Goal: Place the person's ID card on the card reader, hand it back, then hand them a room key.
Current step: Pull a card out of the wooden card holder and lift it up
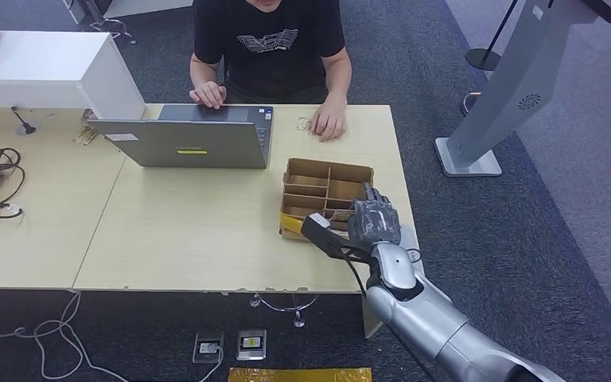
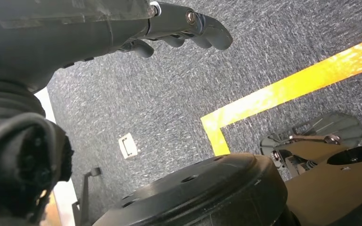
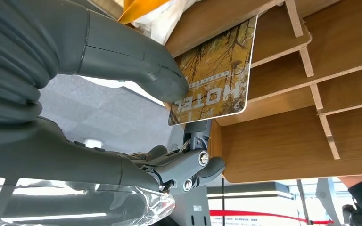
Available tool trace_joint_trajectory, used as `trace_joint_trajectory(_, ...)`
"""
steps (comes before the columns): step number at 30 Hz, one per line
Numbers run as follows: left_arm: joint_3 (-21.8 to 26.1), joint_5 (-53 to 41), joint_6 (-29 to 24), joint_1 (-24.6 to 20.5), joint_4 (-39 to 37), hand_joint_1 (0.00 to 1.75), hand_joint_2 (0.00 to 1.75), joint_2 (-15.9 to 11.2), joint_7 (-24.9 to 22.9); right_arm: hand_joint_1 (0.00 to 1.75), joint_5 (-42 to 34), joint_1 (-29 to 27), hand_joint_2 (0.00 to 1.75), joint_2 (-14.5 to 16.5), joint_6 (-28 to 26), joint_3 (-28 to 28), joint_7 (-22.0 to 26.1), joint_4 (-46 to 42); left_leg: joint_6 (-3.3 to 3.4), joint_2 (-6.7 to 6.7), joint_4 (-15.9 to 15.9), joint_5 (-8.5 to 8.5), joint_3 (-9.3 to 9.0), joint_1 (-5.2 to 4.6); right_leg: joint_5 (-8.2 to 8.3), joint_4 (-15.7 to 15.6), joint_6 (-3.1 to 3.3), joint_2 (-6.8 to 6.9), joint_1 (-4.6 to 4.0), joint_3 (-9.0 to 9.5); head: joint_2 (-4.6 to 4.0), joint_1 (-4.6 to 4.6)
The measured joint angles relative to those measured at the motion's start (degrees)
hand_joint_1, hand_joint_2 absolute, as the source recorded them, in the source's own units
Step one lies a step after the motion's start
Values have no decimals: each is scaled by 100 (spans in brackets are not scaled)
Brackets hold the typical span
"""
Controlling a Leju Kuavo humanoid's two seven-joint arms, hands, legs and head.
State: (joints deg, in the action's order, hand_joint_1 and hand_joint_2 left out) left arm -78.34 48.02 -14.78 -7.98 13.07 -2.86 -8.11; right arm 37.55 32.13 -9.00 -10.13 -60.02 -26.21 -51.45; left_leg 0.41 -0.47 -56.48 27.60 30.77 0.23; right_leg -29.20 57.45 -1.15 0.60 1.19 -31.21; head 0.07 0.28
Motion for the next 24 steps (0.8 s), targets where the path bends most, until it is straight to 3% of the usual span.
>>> trace_joint_trajectory(14, 0, 0, 3, -2, 0, 0, 0, -1, -2, 175, 84, 72, 175, 61, -178, 0, 22, 128, 0, 1, 0, 0, -1, 0, 1, 0, 1, 0, 0, 2, 0, -1)
trace_joint_trajectory(20, 0, -31, 6, -1, 0, 0, 0, -1, -2, 175, 377, 178, 175, 53, -488, 43, -169, -22, 0, 2, -1, 0, 0, 0, 1, 1, 1, -2, 0, 0, 0, -1)
trace_joint_trajectory(24, -2, -104, 15, -4, 0, 0, 0, -1, -2, 175, 619, 525, 175, 3, -269, 108, -412, -453, 0, 10, -1, -1, 0, 0, 3, 1, 1, -6, 0, -3, 0, -1)
